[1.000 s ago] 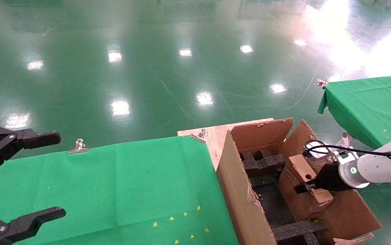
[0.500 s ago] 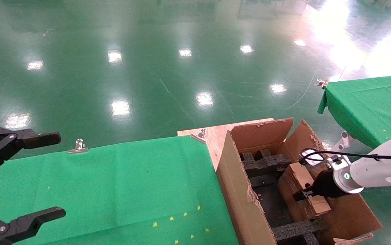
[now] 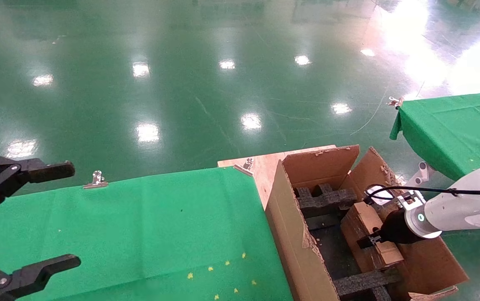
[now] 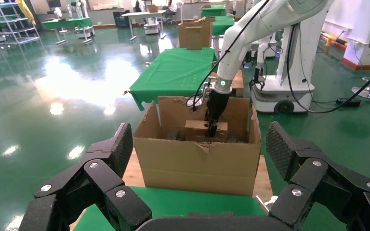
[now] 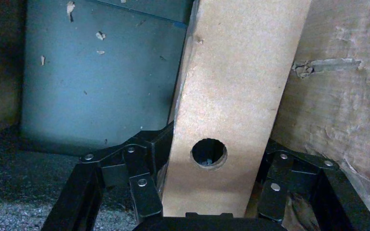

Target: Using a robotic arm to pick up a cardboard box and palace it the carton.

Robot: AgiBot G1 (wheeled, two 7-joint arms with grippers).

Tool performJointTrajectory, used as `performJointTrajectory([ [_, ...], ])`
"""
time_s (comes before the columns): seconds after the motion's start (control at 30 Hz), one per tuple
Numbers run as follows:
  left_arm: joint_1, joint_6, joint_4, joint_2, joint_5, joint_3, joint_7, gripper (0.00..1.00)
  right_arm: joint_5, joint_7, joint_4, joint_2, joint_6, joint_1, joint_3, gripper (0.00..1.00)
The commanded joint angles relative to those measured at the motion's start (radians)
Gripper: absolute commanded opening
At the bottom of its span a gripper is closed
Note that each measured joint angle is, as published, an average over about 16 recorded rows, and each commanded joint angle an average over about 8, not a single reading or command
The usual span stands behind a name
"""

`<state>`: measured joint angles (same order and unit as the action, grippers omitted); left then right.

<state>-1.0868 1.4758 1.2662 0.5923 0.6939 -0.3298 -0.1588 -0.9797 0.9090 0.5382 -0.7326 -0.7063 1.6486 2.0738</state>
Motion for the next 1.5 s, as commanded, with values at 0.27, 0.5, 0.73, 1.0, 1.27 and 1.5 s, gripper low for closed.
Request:
performJointTrajectory([
  [0.27,0.0,0.0,0.0,0.0,0.0,0.0,0.0,1.0,-0.002,0.003,0.004,0.003,0.002,0.004,0.001,1.0],
  [0.5,0.0,0.0,0.0,0.0,0.0,0.0,0.0,1.0,-0.001,-0.002,0.006,0.012,0.011,0.011,-0.004,1.0],
  [0.73,0.0,0.0,0.0,0.0,0.0,0.0,0.0,1.0,-0.009,-0.013,0.023,0.026,0.016,0.042,-0.007,1.0],
  [1.0,0.0,0.0,0.0,0.0,0.0,0.0,0.0,1.0,-0.034,-0.009,0.066,0.045,0.032,0.104,-0.006,1.0],
  [1.27,0.0,0.0,0.0,0.0,0.0,-0.001,0.0,1.0,-0.076,-0.03,0.194,0.094,0.041,0.263,-0.027,1.0],
  [1.5,0.0,0.0,0.0,0.0,-0.001,-0.001,0.0,1.0,-0.085,-0.134,0.431,0.176,0.011,0.441,-0.09,1.0],
])
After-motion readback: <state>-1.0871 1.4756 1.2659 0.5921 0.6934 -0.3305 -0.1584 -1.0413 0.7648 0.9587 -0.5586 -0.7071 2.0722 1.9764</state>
